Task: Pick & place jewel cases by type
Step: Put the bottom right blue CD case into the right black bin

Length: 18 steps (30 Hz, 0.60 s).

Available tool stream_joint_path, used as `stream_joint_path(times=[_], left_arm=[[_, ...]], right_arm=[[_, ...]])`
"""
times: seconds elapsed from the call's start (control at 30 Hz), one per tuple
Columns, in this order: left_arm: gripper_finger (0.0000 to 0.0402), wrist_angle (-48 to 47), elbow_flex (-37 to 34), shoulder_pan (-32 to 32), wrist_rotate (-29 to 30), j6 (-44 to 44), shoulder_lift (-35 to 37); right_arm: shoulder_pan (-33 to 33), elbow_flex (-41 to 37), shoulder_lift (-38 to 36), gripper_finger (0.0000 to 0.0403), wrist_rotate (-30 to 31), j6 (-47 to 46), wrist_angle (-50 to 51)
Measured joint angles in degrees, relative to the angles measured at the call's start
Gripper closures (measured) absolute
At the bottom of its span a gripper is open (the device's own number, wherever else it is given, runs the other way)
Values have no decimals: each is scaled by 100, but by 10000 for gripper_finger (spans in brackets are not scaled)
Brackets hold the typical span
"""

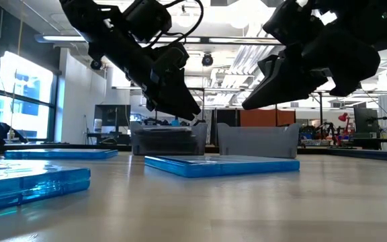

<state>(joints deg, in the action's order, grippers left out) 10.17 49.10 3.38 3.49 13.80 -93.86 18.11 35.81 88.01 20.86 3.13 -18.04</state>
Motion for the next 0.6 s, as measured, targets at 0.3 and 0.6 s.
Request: stream_joint_path(times=[0.3,0.6], left_arm=[[192,-2,0,0,0,0,0],[192,0,0,-2,-2,0,0]], right_arm=[[-6,0,0,402,77,-312,-15],[-9,0,0,402,42,-331,-17]])
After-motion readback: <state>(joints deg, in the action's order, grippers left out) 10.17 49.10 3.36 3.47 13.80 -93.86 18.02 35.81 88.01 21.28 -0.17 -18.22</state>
